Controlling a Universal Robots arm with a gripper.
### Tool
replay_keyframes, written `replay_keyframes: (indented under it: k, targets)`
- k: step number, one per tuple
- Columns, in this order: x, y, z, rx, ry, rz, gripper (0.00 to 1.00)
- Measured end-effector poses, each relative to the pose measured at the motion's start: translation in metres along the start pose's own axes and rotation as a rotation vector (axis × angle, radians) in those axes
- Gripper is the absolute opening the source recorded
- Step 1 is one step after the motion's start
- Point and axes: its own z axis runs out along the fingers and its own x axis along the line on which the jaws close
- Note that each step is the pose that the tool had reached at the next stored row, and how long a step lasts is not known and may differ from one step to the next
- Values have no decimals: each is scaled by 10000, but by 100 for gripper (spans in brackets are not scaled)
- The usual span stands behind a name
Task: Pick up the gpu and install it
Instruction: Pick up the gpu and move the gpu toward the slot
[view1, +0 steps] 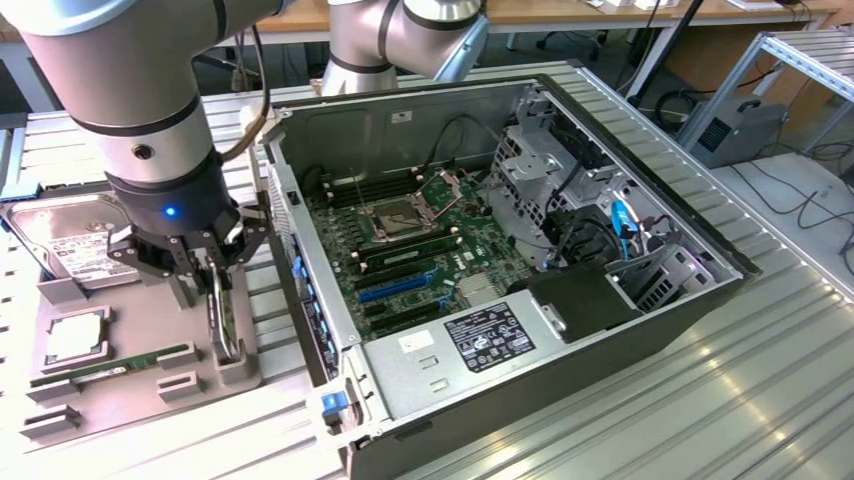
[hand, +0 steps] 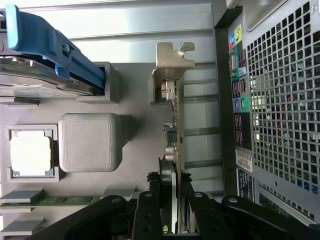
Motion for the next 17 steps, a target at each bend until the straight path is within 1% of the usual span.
replay_keyframes:
  k: [17]
  targets:
    - [-1,1,-36,-1,-1,0,27]
